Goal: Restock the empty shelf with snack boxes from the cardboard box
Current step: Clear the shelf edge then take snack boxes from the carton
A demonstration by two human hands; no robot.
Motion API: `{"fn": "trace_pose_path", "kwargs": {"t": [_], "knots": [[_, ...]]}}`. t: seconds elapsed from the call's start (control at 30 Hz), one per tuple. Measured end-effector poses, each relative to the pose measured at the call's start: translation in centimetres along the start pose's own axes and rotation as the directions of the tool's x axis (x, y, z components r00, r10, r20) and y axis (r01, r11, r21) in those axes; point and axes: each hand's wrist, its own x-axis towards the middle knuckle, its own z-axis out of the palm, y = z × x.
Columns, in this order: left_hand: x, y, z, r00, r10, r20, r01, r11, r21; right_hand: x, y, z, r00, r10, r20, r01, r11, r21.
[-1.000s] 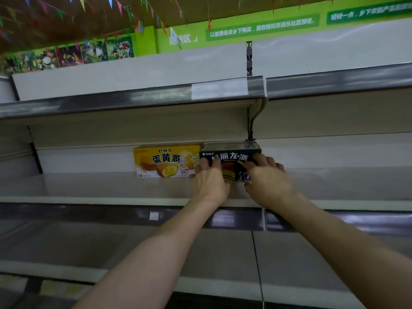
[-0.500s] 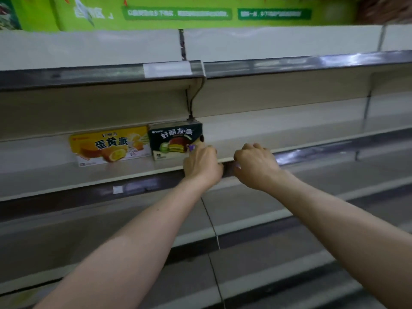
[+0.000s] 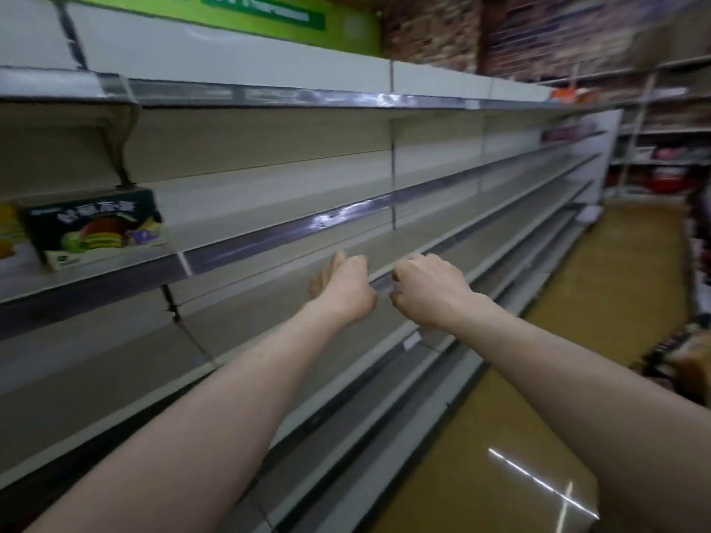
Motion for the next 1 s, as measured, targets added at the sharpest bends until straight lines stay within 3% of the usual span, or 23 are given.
{"fn": "trace_pose_path", "kwargs": {"t": [0.23,0.43,0.83,0.93,1.0], "knots": [[-2.0,13.2,4.0,0.961,0.261,0.091,-0.263,0.965,0.014,-7.5,12.2,-1.6,0.972,0.235,0.02,-0.234,0.972,-0.025],[-4.1,25.0,7.6,0.902,0.4,0.16,-0.395,0.916,-0.063,-13.7,22.9,-3.6,0.924,0.38,0.046,-0.378,0.924,-0.056],[-8.0,40.9,14.5,0.79,0.532,0.306,-0.493,0.847,-0.2,-24.6,40.1,-4.7,0.781,0.618,0.092,-0.615,0.786,-0.057],[-8.6,43.1,16.5,0.727,0.573,0.378,-0.517,0.82,-0.246,-26.6,42.4,-4.1,0.742,0.651,0.159,-0.653,0.756,-0.049],[-9.0,44.0,18.1,0.633,0.604,0.483,-0.554,0.79,-0.263,-27.9,43.4,-3.4,0.716,0.657,0.237,-0.667,0.744,-0.049]]}}
